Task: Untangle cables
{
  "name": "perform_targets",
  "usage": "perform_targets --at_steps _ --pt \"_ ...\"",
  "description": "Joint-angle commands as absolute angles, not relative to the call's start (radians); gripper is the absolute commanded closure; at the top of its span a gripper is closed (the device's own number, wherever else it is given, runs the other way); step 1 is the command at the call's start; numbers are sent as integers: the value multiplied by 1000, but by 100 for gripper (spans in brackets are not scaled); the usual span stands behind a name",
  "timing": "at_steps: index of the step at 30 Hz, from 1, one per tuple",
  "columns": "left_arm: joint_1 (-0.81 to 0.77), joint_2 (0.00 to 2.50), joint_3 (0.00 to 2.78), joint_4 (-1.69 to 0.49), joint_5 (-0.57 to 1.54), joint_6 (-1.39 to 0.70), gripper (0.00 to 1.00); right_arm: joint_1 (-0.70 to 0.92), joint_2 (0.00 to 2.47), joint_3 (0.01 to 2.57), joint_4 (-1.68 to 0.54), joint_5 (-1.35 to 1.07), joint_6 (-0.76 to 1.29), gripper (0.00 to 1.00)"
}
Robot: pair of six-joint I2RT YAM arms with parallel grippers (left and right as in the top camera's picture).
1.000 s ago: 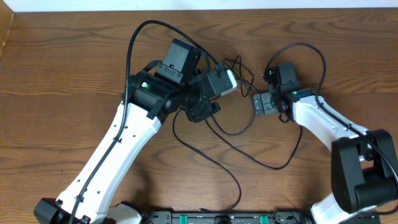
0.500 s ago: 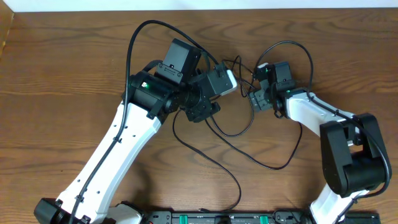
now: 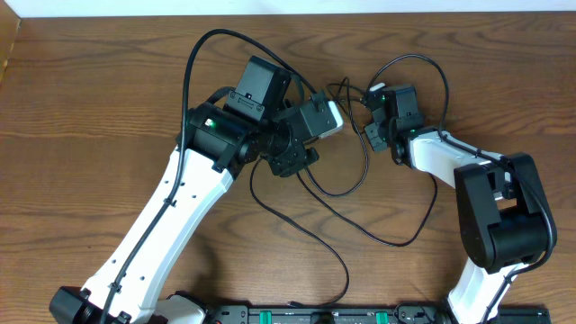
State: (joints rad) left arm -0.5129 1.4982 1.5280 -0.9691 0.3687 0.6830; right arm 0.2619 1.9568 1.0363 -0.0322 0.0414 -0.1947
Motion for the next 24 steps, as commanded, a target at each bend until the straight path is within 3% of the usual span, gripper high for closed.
perform_targets --at_steps 1,6,14,24 --pt "-510 1503 1527 -972 385 675 36 254 1986 1000 -109 76 -95 99" --pt "-510 1503 1527 -972 385 675 36 254 1837 1000 -211 77 -45 99" --pt "-510 1503 1527 -972 385 675 36 256 1369 1000 -437 182 -29 99" --pt "-510 1503 1527 -975 385 676 36 256 1027 1000 -461 263 59 99"
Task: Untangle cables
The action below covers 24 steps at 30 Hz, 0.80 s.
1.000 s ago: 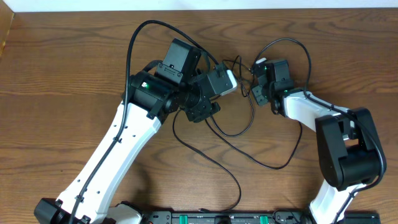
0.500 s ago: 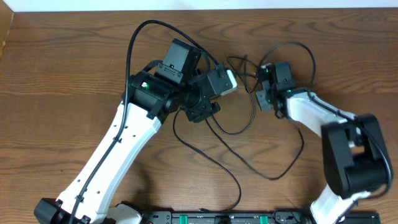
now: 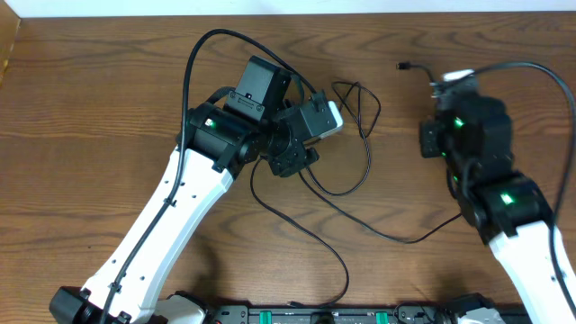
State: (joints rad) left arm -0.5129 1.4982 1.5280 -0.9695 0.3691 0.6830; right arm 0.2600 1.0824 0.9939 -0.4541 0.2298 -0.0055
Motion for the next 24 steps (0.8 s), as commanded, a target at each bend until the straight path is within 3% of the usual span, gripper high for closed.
perform_targets --at_steps 1,14,24 --pt "-510 1503 1527 -977 385 675 36 256 1010 1000 -465 256 75 99" --pt "-510 1503 1527 -992 385 675 36 299 988 1000 -632 -140 34 99" --pt "-510 1503 1527 -991 385 676 36 546 1015 1000 -849 -133 -2 99"
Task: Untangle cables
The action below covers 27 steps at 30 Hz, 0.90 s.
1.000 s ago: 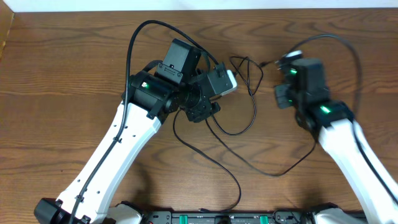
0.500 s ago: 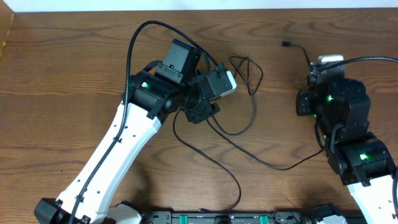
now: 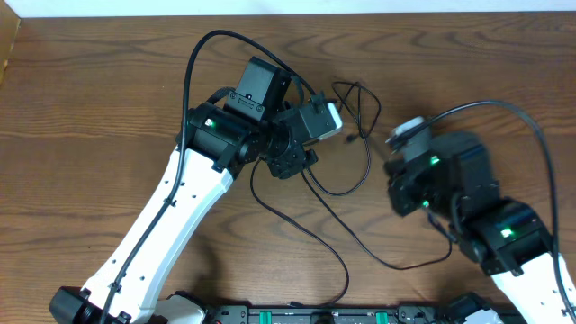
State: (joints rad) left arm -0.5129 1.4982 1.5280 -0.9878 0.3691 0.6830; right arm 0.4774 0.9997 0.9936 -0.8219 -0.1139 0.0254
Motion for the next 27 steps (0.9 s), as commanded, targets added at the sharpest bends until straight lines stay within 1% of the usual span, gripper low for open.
perform_targets --at_steps 1,7,13,16,27 --pt "-510 1503 1527 -991 385 676 36 574 1022 1000 -867 -131 -2 99" --pt "-510 1503 1527 -991 385 675 36 694 1083 1000 -948 -77 -2 99" --pt "-510 1503 1527 -991 385 675 36 756 1187 1000 -1007 -78 -1 99" --pt "-510 1503 1527 -991 385 675 36 777 1229 1000 -1009 -77 7 99" --pt "-510 1503 1527 -991 385 676 36 836 1351 979 -974 -89 136 99"
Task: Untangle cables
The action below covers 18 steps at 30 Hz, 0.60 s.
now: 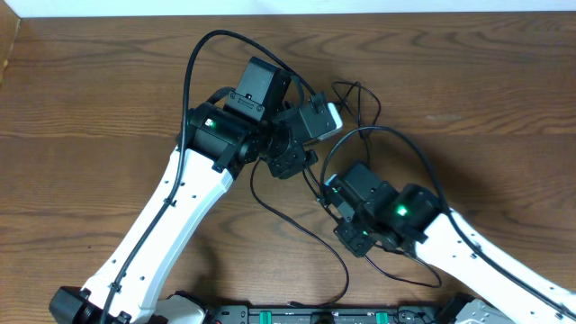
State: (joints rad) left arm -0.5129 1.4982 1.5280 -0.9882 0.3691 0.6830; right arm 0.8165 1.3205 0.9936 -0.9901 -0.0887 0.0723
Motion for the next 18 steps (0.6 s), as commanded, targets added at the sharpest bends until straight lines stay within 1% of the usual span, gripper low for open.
perform_targets --at_steps 1,11,18 --pt "-510 1503 1527 -991 385 675 36 840 1362 971 -964 -90 144 99" --pt "-510 1503 1527 -991 385 675 36 850 1511 873 -826 -96 188 99" --pt "-510 1503 1527 -991 385 675 36 850 1600 866 -753 -84 187 99"
